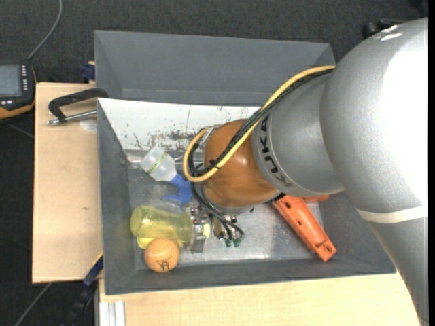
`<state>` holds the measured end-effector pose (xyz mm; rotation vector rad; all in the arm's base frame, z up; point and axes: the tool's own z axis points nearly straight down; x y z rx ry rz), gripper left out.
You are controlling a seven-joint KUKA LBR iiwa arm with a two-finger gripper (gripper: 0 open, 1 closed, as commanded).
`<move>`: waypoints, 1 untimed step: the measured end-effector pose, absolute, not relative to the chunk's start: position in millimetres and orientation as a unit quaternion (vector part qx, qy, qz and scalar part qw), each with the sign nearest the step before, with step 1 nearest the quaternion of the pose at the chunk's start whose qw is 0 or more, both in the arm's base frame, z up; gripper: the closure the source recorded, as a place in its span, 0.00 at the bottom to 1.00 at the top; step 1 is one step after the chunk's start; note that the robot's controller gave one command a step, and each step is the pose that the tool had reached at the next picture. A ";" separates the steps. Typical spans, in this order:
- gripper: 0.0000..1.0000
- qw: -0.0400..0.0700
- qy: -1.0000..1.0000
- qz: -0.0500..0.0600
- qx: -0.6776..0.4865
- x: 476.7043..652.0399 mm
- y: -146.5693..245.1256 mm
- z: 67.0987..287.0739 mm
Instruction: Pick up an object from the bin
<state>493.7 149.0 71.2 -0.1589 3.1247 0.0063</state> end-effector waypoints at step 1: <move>1.00 0.006 0.999 0.002 -0.051 495.9 126.2 70.6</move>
Offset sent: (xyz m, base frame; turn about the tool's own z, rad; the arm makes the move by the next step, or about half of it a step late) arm 0.0160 -0.0534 0.0131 0.0366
